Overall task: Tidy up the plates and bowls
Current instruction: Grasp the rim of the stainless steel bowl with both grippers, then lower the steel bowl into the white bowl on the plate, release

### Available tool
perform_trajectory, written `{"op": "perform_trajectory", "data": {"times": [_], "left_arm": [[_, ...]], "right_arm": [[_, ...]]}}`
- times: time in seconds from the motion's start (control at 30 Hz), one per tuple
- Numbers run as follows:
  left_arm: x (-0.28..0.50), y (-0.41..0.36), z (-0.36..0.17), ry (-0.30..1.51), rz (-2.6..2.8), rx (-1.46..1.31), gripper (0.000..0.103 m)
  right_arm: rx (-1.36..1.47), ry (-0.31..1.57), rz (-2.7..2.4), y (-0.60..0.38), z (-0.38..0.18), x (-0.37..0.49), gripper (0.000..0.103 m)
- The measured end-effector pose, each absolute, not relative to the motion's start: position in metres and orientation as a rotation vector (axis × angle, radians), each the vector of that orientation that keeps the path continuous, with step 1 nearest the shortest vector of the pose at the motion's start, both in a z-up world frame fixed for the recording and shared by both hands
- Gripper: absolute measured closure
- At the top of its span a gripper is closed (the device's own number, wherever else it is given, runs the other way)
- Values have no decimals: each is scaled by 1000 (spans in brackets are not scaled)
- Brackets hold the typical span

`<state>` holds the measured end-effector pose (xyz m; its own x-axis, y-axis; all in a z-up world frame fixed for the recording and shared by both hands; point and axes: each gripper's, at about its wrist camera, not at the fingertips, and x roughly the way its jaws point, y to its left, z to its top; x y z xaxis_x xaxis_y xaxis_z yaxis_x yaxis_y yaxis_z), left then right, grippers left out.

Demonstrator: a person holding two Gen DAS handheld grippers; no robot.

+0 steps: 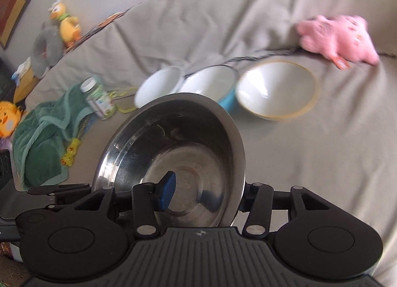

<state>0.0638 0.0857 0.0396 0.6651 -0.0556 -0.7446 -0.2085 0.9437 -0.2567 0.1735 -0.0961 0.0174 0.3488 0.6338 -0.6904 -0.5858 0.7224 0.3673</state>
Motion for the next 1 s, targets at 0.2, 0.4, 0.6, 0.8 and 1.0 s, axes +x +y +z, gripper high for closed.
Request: {"op": "perform_trajectory", "data": {"times": [0.2,0.4,0.6,0.8,1.0], "left_arm": [[65,159,41,795,132,-411,77],[78,219,8,765,164,-451,77],[74,255,-30,794,195,-513,77],[73,264,-45,804,161,-563,81],[72,269,-37,803,182,-576,79]], "right_arm": [[-16,905,834,-14,33,174,50],[-96,936,816,60,18,189,49],[-233,1038,832,112,-27,190,49],[-249,1087,813,121,-46,198,48],[-217,1119,833,116,-46,204,50]]}}
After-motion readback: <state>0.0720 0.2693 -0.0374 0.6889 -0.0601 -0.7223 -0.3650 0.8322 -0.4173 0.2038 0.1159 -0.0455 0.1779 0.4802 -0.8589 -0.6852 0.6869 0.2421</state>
